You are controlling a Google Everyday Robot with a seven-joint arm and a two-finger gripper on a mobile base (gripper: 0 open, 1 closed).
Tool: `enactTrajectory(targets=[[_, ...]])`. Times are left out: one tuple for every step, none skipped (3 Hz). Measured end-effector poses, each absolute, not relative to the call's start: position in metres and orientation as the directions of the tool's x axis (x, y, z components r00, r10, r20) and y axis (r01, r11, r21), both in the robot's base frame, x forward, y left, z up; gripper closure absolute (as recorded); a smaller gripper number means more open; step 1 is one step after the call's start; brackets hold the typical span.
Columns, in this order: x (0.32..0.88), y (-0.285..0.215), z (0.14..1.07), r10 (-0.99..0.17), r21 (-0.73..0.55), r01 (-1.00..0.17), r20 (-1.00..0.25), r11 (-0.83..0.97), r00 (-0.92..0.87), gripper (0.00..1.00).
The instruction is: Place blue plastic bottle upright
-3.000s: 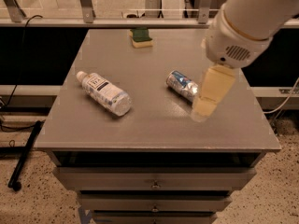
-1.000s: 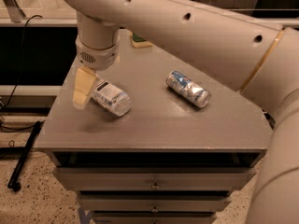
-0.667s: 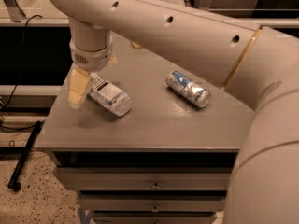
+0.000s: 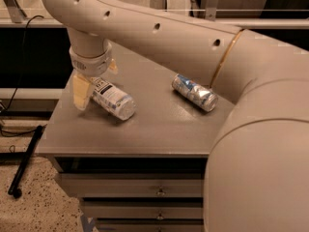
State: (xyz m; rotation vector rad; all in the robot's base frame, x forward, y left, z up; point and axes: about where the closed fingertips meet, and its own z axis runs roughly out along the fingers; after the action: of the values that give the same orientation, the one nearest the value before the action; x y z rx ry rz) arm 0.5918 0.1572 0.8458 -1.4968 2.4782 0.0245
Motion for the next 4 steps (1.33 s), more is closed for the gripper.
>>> enactTrajectory(targets=[[0.597, 0.159, 0.846, -0.861, -0.118, -0.864, -0.218, 0.490, -0.459, 0.41], [0.602, 0.159, 0.854, -0.854, -0.121, -0.859, -0.239, 0.498, -0.461, 0.65], [0.608, 0.164, 0.879, -0.850, -0.106, -0.878, -0.326, 0.467, -0.413, 0.88], [0.613, 0.164, 0.917, -0.827, -0.097, -0.910, -0.466, 0.402, -0.315, 1.00]])
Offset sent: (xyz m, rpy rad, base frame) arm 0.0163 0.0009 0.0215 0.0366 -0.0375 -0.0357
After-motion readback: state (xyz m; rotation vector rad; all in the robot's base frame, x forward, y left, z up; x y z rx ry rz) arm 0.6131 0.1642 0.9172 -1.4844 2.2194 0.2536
